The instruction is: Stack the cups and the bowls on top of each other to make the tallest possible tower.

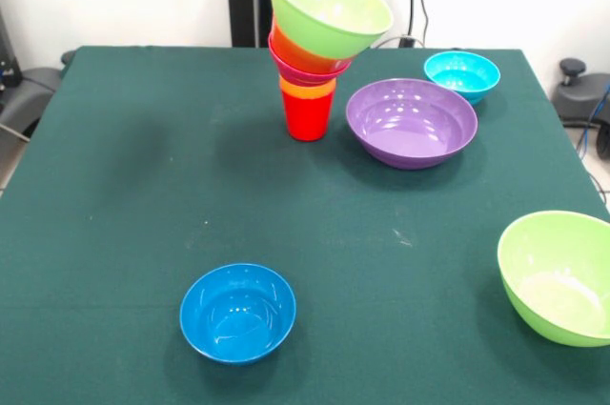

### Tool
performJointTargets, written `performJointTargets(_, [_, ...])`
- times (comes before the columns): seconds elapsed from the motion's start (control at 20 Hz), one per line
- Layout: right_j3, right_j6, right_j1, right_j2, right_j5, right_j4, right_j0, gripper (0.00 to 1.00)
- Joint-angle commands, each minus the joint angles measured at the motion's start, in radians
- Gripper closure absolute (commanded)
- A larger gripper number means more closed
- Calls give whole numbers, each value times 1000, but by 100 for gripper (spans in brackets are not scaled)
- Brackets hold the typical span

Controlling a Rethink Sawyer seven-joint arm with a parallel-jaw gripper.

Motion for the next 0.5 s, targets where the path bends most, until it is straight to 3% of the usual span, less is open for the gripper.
performJointTargets(0.05, [113, -154, -36, 40, 78, 42, 65, 100])
performJointTargets(0.5, [192, -145, -103, 46, 20, 91, 49, 100])
